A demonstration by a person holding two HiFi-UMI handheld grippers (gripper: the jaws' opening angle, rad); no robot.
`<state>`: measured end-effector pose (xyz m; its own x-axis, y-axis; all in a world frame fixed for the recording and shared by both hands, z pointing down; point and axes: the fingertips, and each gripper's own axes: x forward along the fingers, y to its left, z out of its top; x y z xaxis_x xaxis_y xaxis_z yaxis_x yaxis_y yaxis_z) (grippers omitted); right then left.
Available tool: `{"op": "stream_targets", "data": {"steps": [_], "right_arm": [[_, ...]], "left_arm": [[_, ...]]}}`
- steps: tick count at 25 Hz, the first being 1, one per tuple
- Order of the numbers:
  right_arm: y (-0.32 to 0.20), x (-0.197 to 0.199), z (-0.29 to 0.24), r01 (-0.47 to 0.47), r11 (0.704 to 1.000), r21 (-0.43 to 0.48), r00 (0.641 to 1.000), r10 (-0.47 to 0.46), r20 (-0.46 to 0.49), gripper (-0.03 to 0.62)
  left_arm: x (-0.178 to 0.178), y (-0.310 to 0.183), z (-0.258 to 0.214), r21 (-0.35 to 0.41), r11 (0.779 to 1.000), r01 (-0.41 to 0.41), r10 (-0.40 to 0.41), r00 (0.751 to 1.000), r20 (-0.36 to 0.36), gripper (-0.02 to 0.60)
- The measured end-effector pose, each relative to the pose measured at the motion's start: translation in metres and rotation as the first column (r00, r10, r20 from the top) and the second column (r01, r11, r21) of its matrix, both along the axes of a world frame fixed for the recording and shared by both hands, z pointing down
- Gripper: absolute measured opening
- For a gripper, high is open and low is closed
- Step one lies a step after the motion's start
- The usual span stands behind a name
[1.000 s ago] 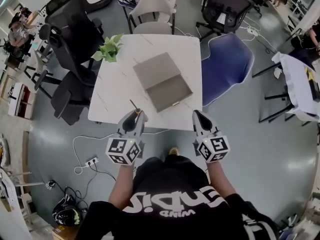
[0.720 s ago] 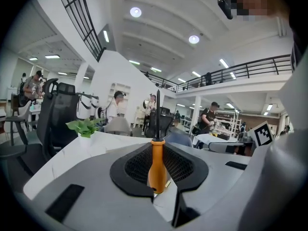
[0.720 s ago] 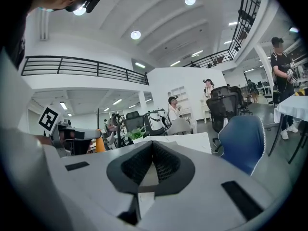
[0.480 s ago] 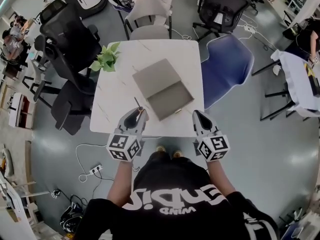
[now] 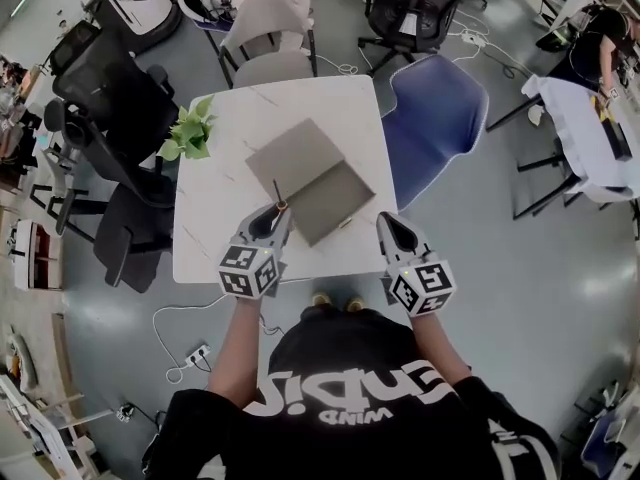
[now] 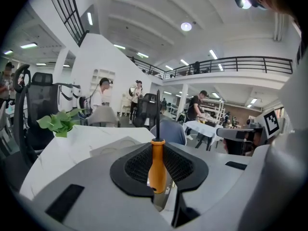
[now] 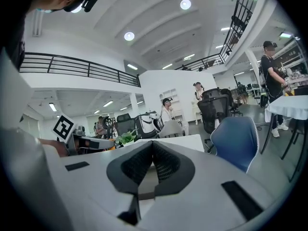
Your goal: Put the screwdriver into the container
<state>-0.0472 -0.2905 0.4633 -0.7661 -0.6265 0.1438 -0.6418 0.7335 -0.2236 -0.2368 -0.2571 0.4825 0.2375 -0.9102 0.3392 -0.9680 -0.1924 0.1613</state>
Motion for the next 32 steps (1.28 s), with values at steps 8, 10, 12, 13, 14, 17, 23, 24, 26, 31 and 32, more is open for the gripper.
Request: {"op": "stream_targets", "data": {"steps": [8,10,12,13,14,17,23,24,26,31,32], "right_arm": [[-0.008,0.014,0.001,-0.055,0.999,-0.002,0.998,0.055,0.010,0.012],[-0.010,0.016,0.001,-0.065,0.998,-0.002,0.998,0.065,0.009,0.012],[-0.012,0.019,0.001,-0.080,0.997,-0.004,0.997,0.080,0.007,0.012],[-0.013,0.021,0.002,-0.087,0.996,-0.006,0.996,0.087,0.006,0.012],[-0.013,0.023,0.002,-0.095,0.995,-0.008,0.996,0.095,0.005,0.012],[-0.017,0.029,0.002,-0.110,0.994,-0.010,0.994,0.110,0.002,0.012],[-0.019,0.039,0.009,-0.138,0.990,-0.023,0.990,0.138,-0.006,0.012],[-0.020,0.040,0.009,-0.140,0.990,-0.025,0.990,0.140,-0.007,0.012],[-0.021,0.042,0.010,-0.142,0.989,-0.028,0.990,0.142,-0.012,0.012],[-0.024,0.045,0.011,-0.151,0.988,-0.036,0.988,0.151,-0.025,0.012],[-0.024,0.046,0.012,-0.155,0.987,-0.038,0.988,0.154,-0.027,0.012]], "left_arm": [[0.014,-0.044,0.056,-0.143,0.984,-0.102,0.107,0.994,0.032,0.078],[0.017,-0.052,0.070,-0.184,0.975,-0.123,0.134,0.990,0.049,0.078],[0.021,-0.061,0.084,-0.229,0.963,-0.144,0.162,0.985,0.060,0.078],[0.023,-0.064,0.091,-0.250,0.956,-0.155,0.176,0.983,0.061,0.078],[0.025,-0.068,0.097,-0.271,0.948,-0.165,0.188,0.980,0.061,0.078],[0.032,-0.075,0.119,-0.334,0.922,-0.197,0.232,0.970,0.068,0.078],[0.046,-0.081,0.157,-0.451,0.862,-0.233,0.302,0.949,0.086,0.078],[0.047,-0.082,0.162,-0.464,0.855,-0.232,0.306,0.948,0.089,0.078],[0.049,-0.084,0.170,-0.480,0.845,-0.233,0.313,0.945,0.091,0.078],[0.053,-0.090,0.185,-0.511,0.824,-0.245,0.329,0.941,0.080,0.078],[0.054,-0.091,0.188,-0.519,0.818,-0.246,0.334,0.939,0.081,0.078]]}}
